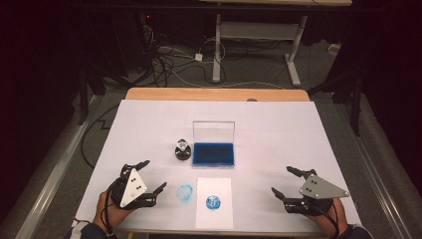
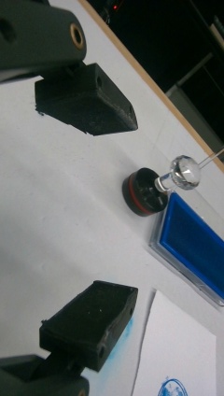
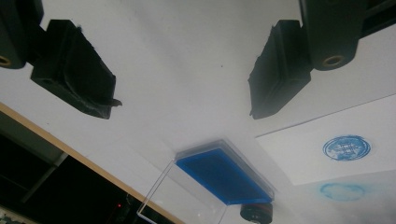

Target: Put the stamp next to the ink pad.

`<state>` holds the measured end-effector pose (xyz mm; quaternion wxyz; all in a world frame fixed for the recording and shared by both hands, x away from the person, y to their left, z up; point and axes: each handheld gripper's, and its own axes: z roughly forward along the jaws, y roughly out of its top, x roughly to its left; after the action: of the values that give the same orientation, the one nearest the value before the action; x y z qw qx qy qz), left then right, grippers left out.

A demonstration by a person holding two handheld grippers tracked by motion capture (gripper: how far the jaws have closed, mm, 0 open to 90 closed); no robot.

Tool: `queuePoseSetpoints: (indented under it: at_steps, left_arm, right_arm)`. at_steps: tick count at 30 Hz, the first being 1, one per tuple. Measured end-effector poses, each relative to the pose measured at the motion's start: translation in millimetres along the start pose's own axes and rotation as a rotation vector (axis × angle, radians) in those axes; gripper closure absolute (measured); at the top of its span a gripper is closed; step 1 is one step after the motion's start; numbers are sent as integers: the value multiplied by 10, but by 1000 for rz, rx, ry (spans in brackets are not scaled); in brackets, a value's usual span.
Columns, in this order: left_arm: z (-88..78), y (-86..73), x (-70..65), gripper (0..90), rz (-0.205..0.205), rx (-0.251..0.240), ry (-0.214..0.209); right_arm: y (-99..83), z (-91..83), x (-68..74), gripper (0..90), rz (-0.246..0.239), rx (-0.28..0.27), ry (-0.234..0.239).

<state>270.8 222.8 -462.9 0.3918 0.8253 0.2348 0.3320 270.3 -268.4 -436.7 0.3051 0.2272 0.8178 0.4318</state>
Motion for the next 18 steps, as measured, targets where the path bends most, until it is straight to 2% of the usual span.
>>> queuePoseSetpoints:
  at_steps: [5, 8, 12, 18]
  left_arm:
    - [6, -115, -15, 171, -25, 28, -11]
    - [11, -167, -18, 171, -28, 52, 3]
    - [16, -174, -29, 171, -40, 50, 0]
    - [16, -181, -34, 171, -30, 45, -13]
  right_arm:
    - [-2, -10, 3, 230, 0, 0, -1]
    - [6, -14, 4, 231, 0, -4, -3]
    - [13, -16, 15, 230, -8, -4, -3]
    - [21, -18, 25, 230, -14, 1, -9]
